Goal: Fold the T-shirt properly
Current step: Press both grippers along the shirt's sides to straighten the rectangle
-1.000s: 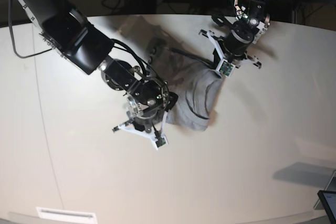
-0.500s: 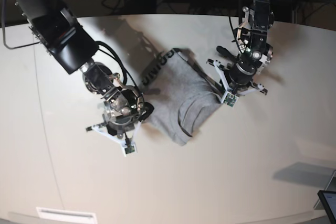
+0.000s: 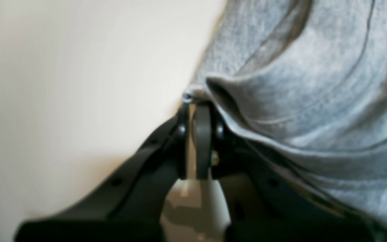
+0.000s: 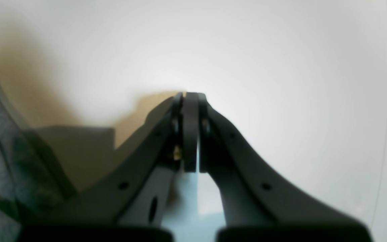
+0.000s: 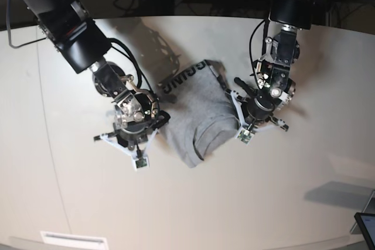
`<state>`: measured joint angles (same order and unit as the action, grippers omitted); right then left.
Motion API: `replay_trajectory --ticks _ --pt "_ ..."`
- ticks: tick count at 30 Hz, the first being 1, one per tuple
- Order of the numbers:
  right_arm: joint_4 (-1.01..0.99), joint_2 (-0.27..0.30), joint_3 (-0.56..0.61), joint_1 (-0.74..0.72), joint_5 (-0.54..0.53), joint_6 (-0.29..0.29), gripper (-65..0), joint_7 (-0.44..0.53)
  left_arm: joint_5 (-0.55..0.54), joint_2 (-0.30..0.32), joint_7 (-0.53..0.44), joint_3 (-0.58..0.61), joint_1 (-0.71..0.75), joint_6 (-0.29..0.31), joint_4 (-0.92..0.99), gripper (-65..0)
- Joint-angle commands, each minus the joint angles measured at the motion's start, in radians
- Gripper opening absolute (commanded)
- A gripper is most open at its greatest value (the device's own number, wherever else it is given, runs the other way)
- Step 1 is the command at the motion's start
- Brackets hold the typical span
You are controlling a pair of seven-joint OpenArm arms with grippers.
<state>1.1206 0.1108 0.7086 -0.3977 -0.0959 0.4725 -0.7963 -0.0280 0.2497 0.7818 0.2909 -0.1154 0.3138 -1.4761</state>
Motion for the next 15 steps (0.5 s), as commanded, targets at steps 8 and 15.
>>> replay_trajectory --ticks 8,15 --pt "0.183 0.011 -0.004 0.084 -0.055 -0.010 -65.0 -0.162 -0.003 0.004 -0.002 -0.002 -0.076 0.002 0.035 -61.5" --pt "0.306 0.007 -0.068 0.144 -0.055 -0.008 -65.0 -0.222 -0.003 -0.003 -0.055 -0.002 -0.105 0.002 0.104 -61.5"
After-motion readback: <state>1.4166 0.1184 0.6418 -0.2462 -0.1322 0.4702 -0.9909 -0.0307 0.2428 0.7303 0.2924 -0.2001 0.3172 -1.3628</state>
